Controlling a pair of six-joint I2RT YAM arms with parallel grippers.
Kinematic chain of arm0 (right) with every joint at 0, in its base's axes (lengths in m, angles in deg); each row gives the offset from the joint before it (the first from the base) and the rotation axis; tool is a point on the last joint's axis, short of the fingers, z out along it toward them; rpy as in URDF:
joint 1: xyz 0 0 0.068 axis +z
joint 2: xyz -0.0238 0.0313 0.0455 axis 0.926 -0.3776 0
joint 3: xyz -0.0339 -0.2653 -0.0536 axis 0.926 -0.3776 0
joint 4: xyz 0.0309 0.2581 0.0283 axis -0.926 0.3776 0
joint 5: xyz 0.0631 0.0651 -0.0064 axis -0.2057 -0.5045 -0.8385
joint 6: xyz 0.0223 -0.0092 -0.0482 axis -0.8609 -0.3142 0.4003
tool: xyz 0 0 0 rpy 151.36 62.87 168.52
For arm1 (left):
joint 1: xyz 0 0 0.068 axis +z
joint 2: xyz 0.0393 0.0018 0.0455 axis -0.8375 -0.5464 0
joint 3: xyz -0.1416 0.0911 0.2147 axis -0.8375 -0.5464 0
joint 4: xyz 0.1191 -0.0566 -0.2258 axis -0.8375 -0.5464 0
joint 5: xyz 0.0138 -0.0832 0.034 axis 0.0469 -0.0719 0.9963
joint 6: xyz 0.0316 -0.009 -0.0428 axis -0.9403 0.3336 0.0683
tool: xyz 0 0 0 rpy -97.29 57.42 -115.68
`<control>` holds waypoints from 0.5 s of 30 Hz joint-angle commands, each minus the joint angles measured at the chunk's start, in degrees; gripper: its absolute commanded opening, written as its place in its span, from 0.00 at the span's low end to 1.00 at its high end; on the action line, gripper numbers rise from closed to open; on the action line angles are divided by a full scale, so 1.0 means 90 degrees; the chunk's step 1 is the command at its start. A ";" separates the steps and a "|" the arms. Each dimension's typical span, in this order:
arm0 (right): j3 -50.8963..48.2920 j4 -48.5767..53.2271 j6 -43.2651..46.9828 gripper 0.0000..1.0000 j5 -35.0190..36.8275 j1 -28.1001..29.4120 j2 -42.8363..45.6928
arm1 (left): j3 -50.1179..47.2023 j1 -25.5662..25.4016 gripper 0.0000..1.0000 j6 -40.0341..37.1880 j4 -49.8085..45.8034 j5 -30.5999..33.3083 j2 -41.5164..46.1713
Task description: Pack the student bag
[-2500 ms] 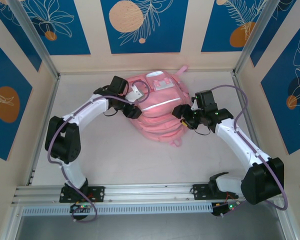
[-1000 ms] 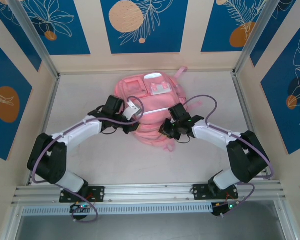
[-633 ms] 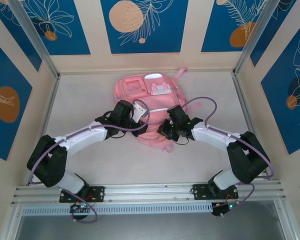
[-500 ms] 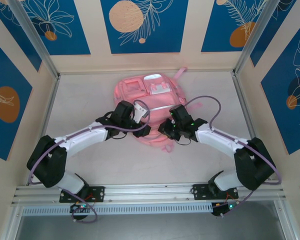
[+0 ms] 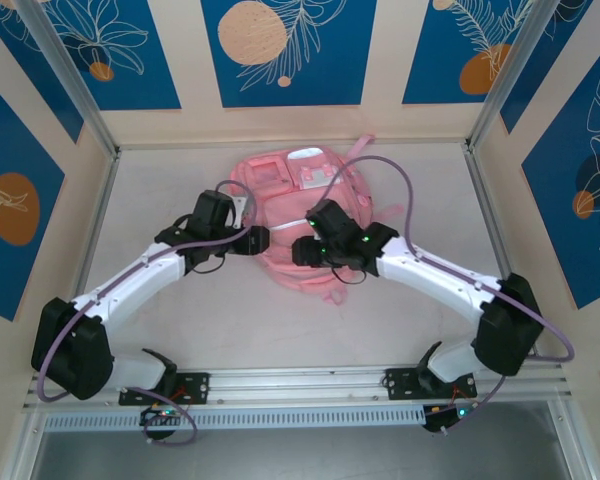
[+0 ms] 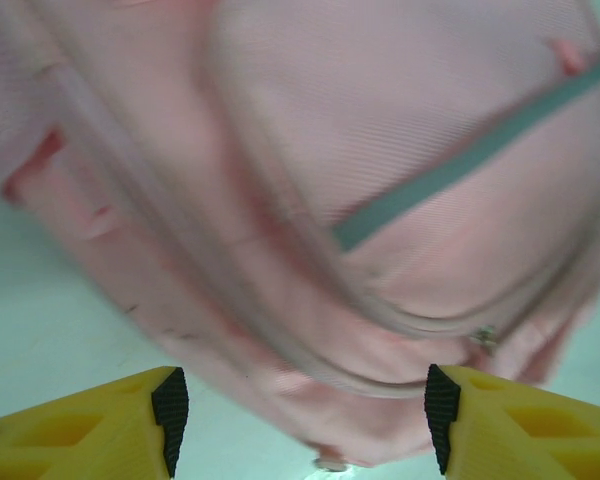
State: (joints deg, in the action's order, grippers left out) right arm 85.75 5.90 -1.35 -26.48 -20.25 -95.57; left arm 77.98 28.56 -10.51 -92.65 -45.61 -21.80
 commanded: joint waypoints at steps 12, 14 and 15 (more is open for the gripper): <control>0.0949 0.0316 0.0451 0.29 0.0419 0.0175 -0.1511 | 0.0037 0.0112 0.66 0.2326 0.0354 -0.0303 -0.0092; 0.0910 0.0371 0.0415 0.23 0.0509 0.0159 -0.1517 | 0.0048 0.0109 0.65 0.2501 0.0571 -0.0577 -0.0222; 0.0871 0.0393 0.0410 0.19 0.0559 0.0140 -0.1498 | 0.0056 0.0108 0.64 0.2561 0.0711 -0.0745 -0.0298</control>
State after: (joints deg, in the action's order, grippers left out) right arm 92.52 7.45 2.81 -23.57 -18.56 -108.70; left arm 77.98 29.24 8.29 -90.66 -46.90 -22.65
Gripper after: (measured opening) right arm 0.212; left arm 0.645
